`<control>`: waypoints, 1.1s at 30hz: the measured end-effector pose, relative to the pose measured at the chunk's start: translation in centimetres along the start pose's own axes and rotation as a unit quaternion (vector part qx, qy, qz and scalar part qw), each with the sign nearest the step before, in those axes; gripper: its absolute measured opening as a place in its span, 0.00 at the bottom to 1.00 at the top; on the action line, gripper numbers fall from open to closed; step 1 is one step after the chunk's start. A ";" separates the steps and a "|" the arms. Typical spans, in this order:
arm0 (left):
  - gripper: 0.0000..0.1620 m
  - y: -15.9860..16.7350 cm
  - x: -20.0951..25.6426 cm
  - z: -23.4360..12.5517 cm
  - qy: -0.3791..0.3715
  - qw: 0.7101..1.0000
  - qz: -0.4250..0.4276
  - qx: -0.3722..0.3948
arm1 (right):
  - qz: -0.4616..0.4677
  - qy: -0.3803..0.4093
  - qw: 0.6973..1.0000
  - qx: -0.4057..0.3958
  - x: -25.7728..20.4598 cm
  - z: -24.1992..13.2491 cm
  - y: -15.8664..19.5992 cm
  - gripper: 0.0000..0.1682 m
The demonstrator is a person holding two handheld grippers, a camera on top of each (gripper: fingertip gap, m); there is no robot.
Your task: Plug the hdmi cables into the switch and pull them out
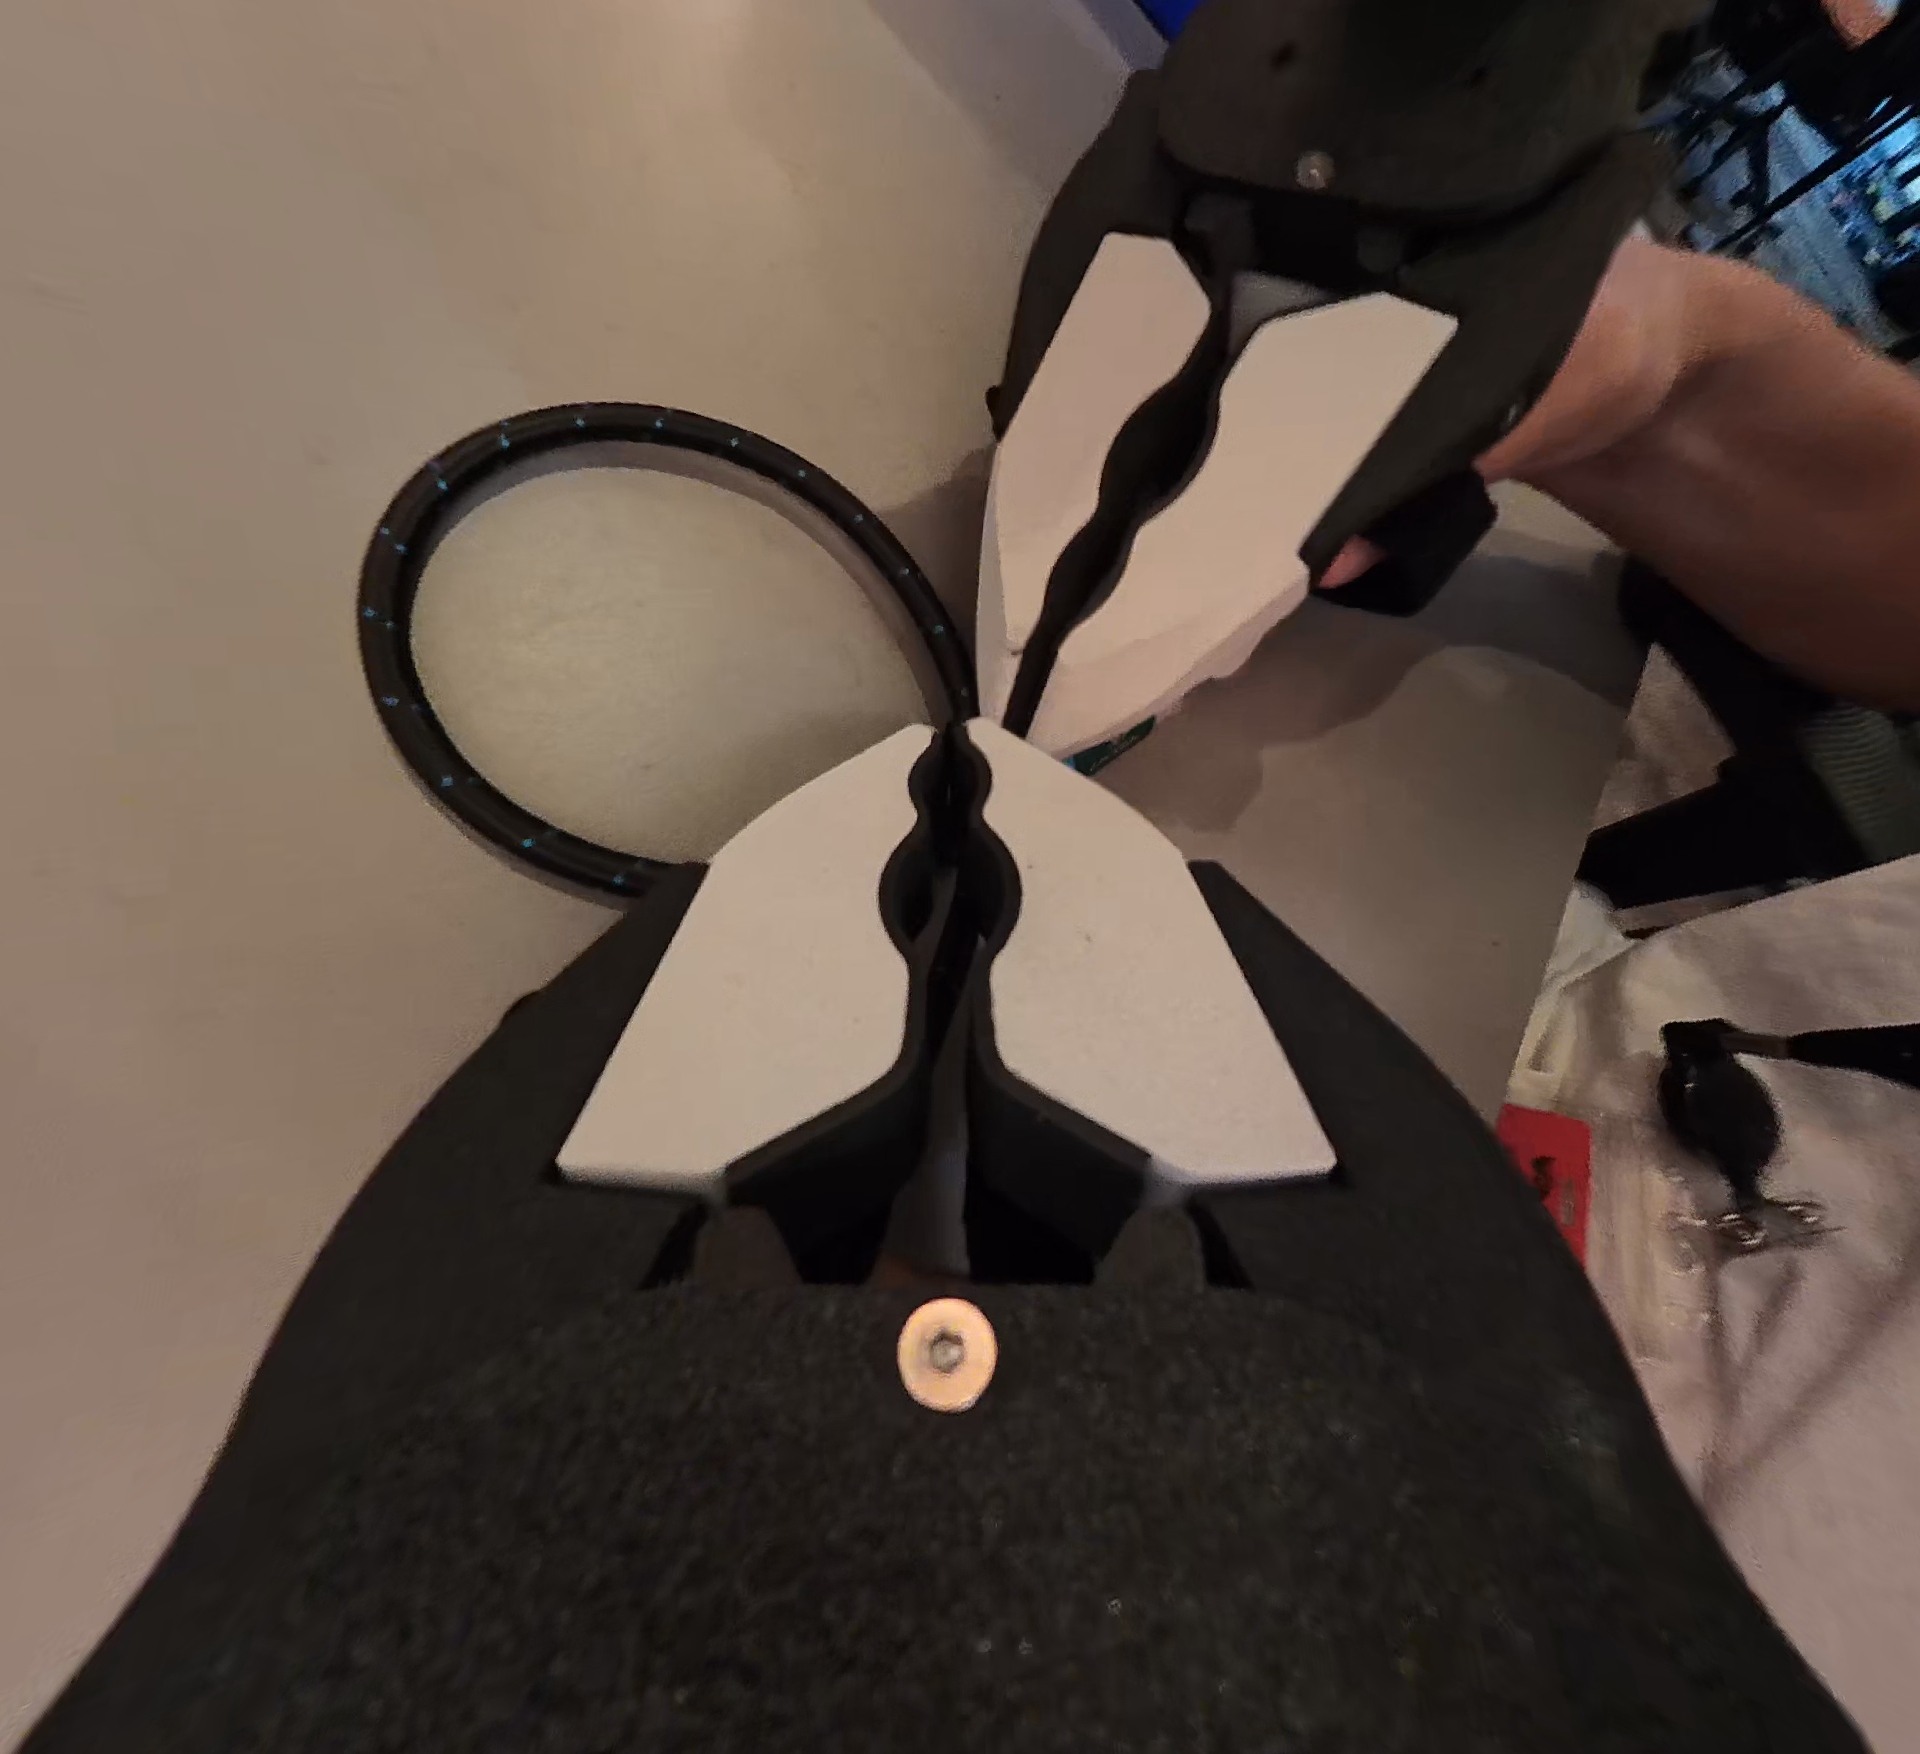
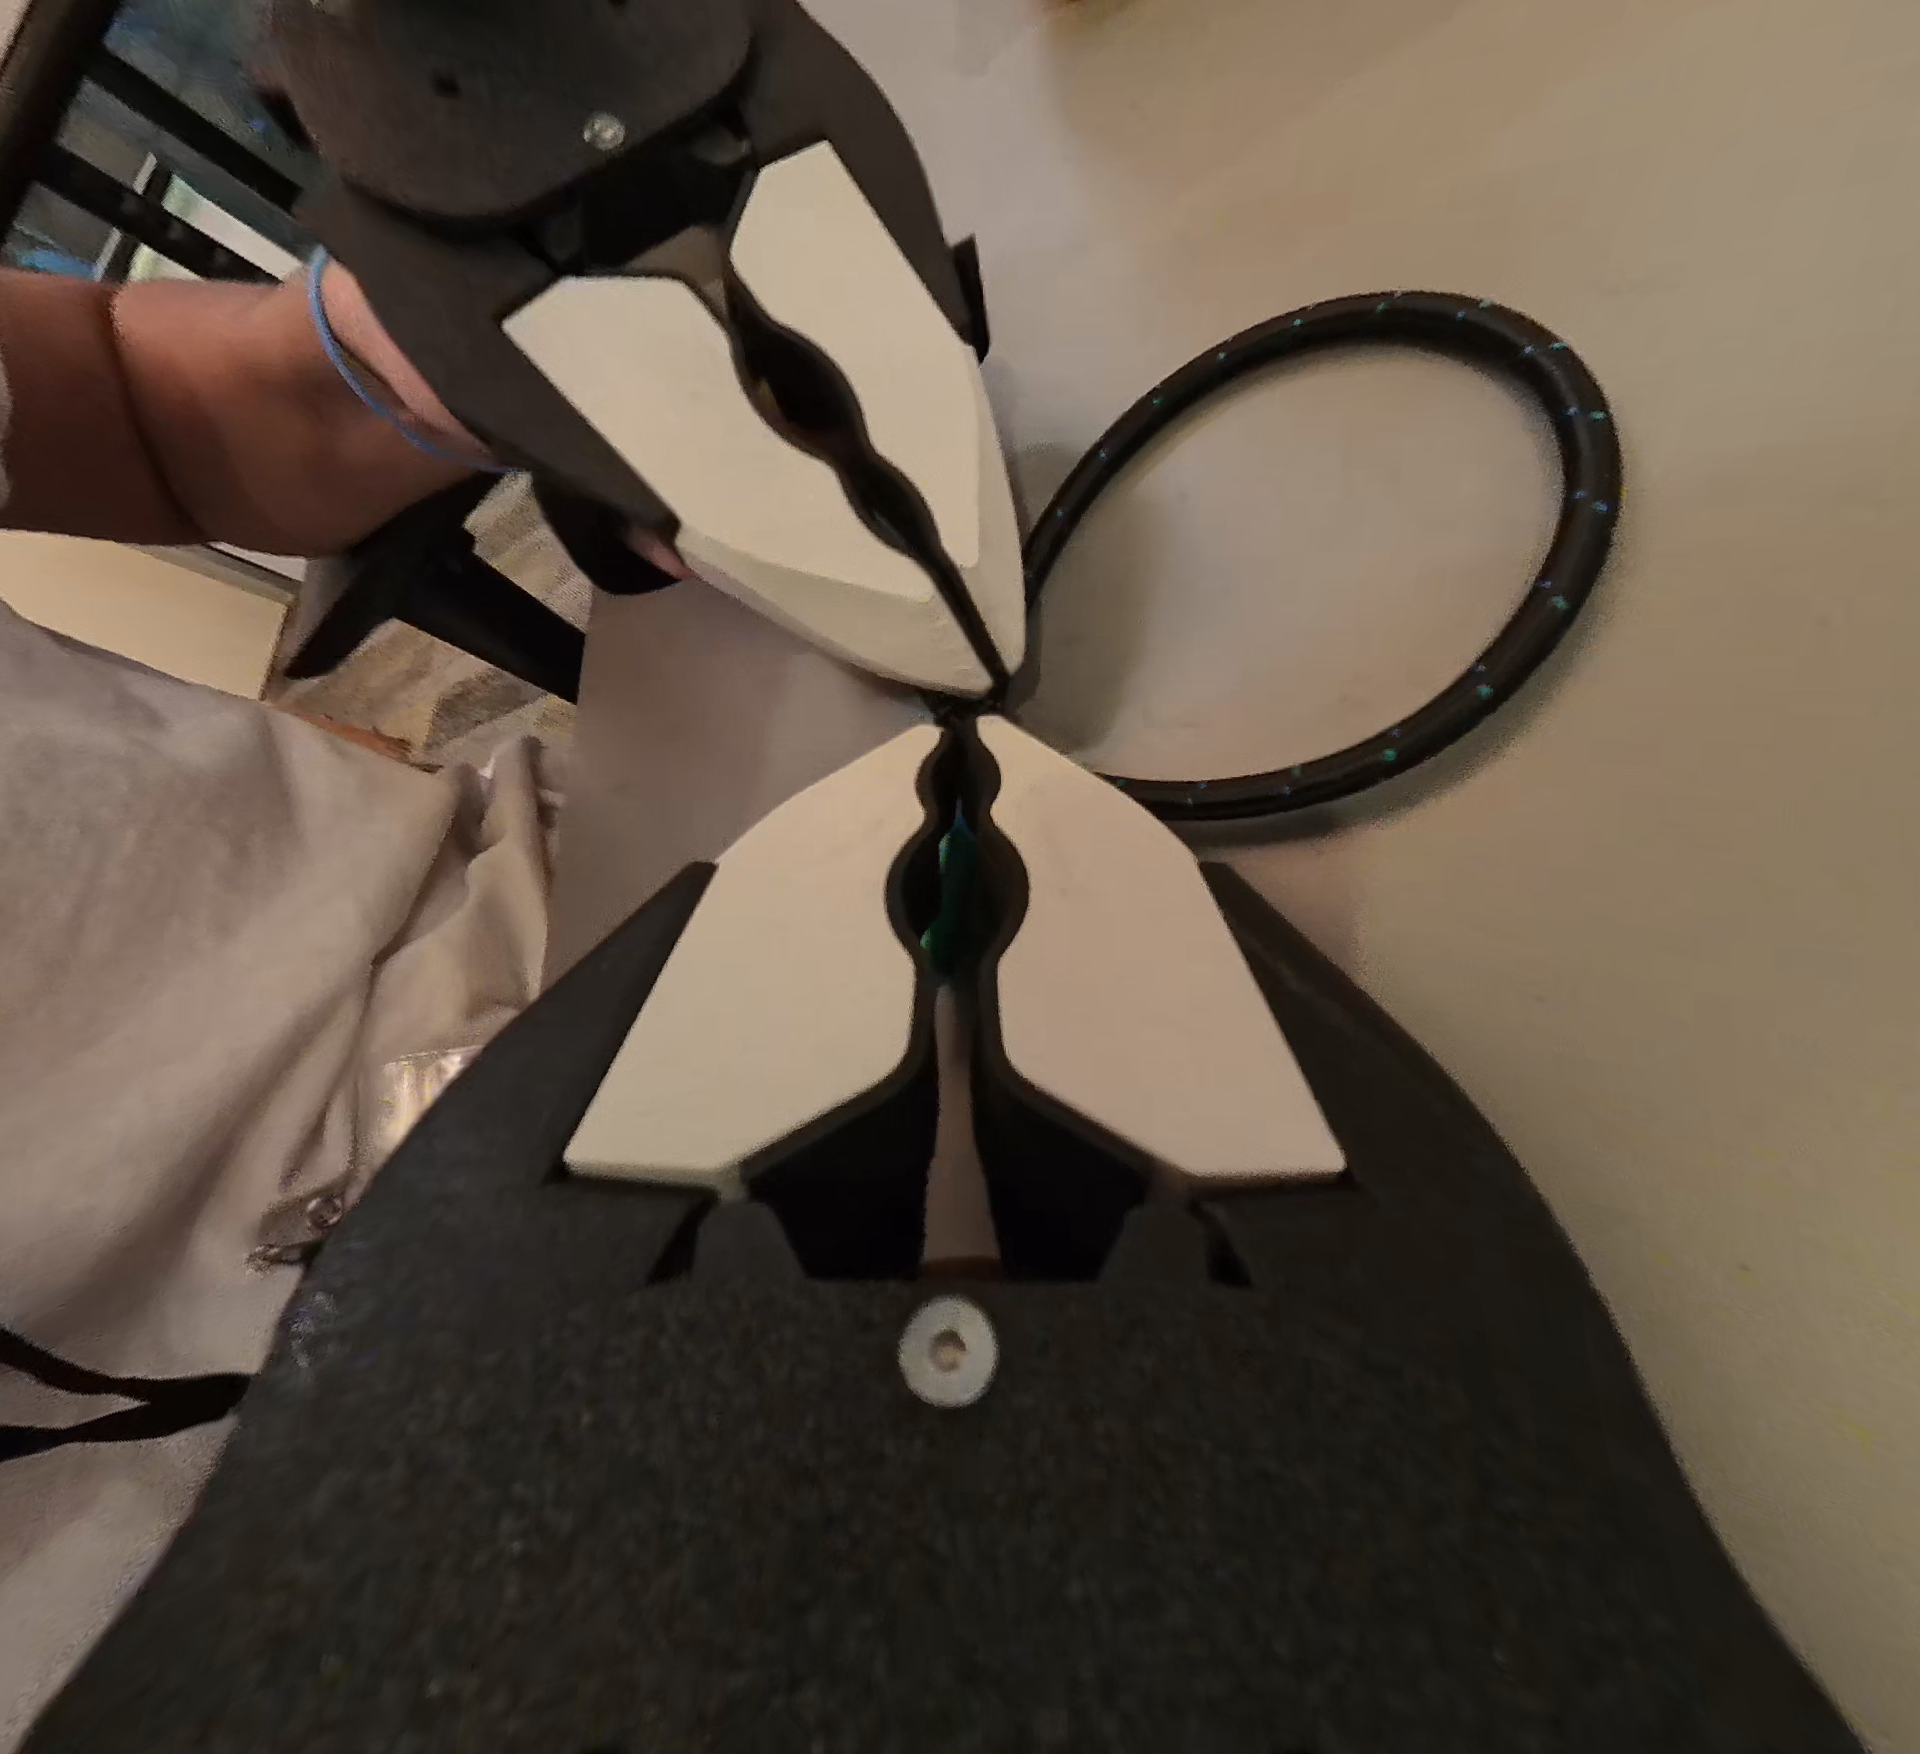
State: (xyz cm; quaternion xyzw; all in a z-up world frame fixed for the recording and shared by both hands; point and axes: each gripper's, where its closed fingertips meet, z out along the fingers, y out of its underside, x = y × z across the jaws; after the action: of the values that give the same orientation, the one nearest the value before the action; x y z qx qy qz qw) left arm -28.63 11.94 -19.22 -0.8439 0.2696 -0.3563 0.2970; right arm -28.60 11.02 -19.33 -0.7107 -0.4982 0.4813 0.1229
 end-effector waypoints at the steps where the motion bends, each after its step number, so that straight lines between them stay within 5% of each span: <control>1: 0.00 0.0 0.0 0.0 0.006 1.000 -0.015 0.001 | -0.007 0.005 1.000 -0.003 0.0 0.1 0.1 0.00; 10: 0.00 -0.5 0.1 0.3 0.038 0.997 -0.072 0.015 | -0.007 0.005 1.000 0.001 -0.1 0.1 0.0 0.00; 16: 0.00 -0.6 1.1 0.1 0.054 0.998 -0.039 0.020 | 0.053 -0.060 0.994 0.068 -0.2 -1.6 -1.6 0.03; 33: 0.07 0.7 1.3 -0.3 0.002 0.998 0.058 -0.007 | 0.055 -0.059 0.996 0.040 0.0 -1.5 -0.8 0.04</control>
State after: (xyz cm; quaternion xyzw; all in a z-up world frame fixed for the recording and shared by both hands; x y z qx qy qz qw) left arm -28.30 10.49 -18.99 -0.8285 0.3208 -0.3382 0.3103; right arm -27.88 11.81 -18.05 -0.7021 -0.4450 0.5477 0.0947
